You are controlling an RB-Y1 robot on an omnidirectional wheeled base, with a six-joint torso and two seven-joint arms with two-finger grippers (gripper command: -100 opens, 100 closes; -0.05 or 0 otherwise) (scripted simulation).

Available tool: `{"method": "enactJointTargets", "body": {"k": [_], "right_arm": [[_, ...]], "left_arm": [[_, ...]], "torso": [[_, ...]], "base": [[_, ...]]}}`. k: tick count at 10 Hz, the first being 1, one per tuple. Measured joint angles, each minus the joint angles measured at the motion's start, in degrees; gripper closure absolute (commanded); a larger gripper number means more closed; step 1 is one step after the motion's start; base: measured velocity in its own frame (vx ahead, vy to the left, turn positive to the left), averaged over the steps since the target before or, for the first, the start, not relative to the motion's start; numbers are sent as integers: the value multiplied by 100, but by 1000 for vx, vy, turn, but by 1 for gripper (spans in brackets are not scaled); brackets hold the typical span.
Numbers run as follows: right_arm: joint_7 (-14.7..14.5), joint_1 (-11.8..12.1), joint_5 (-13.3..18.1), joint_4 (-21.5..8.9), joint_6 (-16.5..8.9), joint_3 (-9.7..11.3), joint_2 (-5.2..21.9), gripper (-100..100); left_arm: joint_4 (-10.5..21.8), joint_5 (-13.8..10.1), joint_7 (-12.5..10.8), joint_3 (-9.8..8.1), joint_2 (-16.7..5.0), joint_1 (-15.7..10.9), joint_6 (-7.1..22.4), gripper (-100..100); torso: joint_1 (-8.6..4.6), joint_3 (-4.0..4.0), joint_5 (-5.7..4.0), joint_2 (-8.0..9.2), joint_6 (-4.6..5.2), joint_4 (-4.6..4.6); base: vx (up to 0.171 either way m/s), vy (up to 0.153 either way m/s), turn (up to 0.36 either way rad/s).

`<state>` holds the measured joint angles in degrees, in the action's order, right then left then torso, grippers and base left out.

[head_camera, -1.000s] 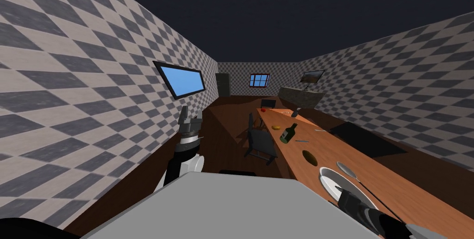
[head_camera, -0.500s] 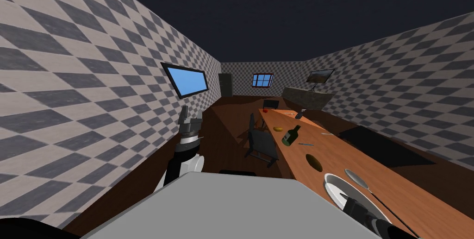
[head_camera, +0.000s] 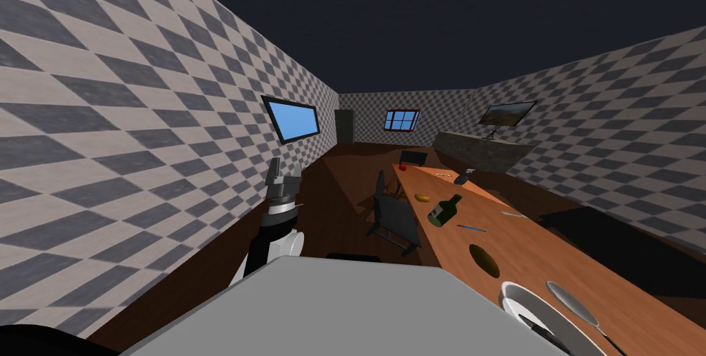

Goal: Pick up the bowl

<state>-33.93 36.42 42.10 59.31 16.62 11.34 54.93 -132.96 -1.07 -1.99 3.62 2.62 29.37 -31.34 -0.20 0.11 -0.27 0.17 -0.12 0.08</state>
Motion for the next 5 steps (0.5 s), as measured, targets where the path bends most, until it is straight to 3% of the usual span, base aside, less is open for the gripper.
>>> {"method": "enactJointTargets", "body": {"k": [5], "right_arm": [[62, 701, 339, 282, -88, -672, -606, -100]], "left_arm": [[0, 0, 0, -1, 0, 1, 0, 0]], "torso": [[-9, -7, -12, -14, -4, -1]], "base": [[-10, -37, 217]]}}
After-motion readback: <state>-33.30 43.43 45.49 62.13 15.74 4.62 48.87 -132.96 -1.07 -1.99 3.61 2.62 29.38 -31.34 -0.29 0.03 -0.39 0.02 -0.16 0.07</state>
